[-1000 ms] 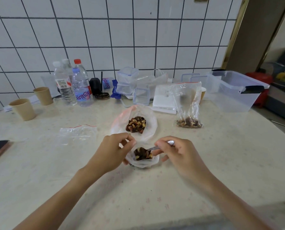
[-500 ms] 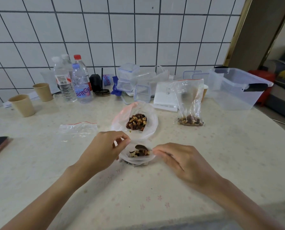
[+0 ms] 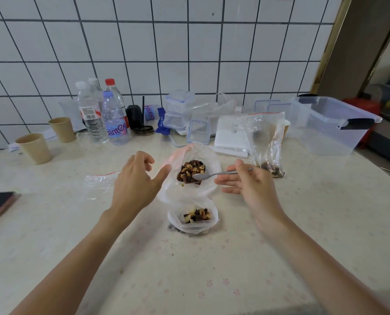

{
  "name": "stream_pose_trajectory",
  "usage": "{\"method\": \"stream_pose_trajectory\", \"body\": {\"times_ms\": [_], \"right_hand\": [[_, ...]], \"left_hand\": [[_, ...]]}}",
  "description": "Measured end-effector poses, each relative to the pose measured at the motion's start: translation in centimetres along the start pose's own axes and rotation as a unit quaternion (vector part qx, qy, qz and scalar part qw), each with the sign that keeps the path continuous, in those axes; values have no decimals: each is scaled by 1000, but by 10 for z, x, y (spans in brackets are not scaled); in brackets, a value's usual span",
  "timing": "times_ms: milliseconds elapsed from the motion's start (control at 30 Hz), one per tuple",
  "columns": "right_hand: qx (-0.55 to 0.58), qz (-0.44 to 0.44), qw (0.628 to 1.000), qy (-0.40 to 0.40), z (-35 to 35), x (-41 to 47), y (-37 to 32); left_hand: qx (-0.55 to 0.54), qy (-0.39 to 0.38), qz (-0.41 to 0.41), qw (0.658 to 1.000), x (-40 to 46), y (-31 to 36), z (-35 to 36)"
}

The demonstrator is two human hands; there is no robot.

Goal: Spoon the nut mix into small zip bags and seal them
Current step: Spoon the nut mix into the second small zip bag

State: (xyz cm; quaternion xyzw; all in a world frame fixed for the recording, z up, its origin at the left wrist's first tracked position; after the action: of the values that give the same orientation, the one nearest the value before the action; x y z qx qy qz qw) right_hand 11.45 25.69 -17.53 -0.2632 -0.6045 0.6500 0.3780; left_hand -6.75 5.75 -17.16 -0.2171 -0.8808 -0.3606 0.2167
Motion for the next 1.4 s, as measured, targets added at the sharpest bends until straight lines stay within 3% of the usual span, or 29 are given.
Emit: {"method": "stream_pose_trajectory", "body": {"times_ms": [100,200,400,633,833,1167,1300,1400], "right_hand": [[-15,16,1000,-3,14,9,2],[-39,26,999,-21,27,11,8],[-64,66,995,-28,41,16,28],[-21,121,992,40,47,31,42],[9,186,979,77,38,43,43],[-24,79,996,43,52,37,47],[-52,16,996,70,47,37,50],[-58,17,996,72,46,36,56]], "left_hand": [[38,-87,-32,995,9,-7,28],[10,-139,-76,987,12,-12,50],[-81,-116,-112,984,9,-13,58],[-204,-143,-181,951,9,-7,55],[-227,-162,-195,940,15,-11,50],[-288,-185,-220,913,7,-4,53],[-287,-162,-228,916,9,-10,53],[-277,-141,-220,925,11,-14,54]]}}
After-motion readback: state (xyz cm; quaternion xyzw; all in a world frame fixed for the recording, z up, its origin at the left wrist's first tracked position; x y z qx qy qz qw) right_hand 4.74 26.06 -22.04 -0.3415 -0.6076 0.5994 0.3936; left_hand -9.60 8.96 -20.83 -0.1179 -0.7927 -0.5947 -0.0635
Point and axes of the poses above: each hand's wrist, its own x-axis towards the middle knuckle, its own z-axis out of the palm, y = z × x, the point moved 5 cm from there along x, towards the middle knuckle, and after that the axes turned 12 degrees about y, right-handed, at the moved point
